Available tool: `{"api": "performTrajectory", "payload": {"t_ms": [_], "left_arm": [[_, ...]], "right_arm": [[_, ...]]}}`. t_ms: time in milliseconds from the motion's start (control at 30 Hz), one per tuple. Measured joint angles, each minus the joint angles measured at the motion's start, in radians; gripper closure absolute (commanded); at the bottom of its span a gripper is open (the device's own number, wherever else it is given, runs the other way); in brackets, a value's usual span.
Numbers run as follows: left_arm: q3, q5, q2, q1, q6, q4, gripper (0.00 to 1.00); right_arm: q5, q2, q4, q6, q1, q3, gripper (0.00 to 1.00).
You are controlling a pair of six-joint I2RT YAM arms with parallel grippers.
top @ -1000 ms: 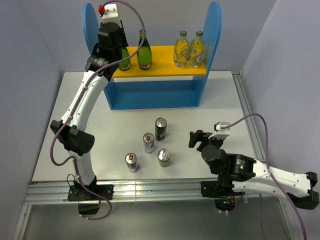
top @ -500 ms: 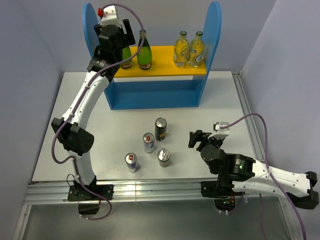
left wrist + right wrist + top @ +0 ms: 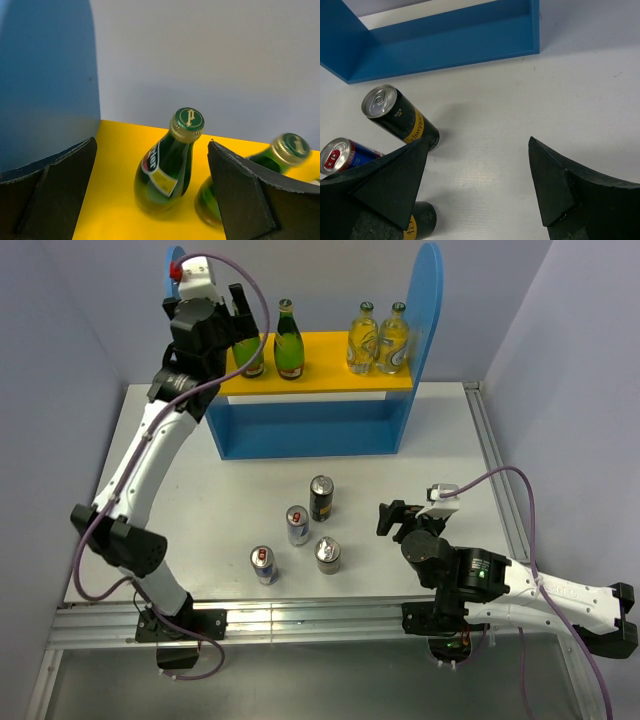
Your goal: Place and organize the beverage onto the shelf
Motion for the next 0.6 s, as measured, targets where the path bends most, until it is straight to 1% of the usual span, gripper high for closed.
{"api": "performTrajectory", "payload": {"t_ms": [100,200,267,400,433,533,600], "left_arm": [[-0.041,0.004,-0.085,-0.002,-0.008,-0.027,0.01],[-0.056,0.02,-0.161,-0.011,-0.027,-0.088,0.01],[-0.122,0.029,-0.24,-0.031,-0.053,-0.121,0.01],[-0.429,0.008,-0.487,-0.141,-0.123,-0.171,0.01],[-0.534,-0.018,-0.571,-0.198,-0.149,-0.183,0.01],[-0.763,-0.065,-0.742,-0.333,-0.25,-0.22,0.04],[-0.892,-0.093,-0.824,-0.406,-0.321,-0.237,0.05]], "right_arm": [[0.0,0.0,0.0,0.0,0.0,0.0,0.12],[0.001,0.0,0.0,0.004,0.0,0.0,0.12],[0.002,0.0,0.0,0.008,0.0,0.0,0.12],[0.002,0.0,0.0,0.01,0.0,0.0,0.12],[0.002,0.0,0.0,0.01,0.0,0.0,0.12],[-0.001,0.0,0.001,0.009,0.0,0.0,0.12],[-0.003,0.0,0.001,0.006,0.0,0.0,0.12]]}}
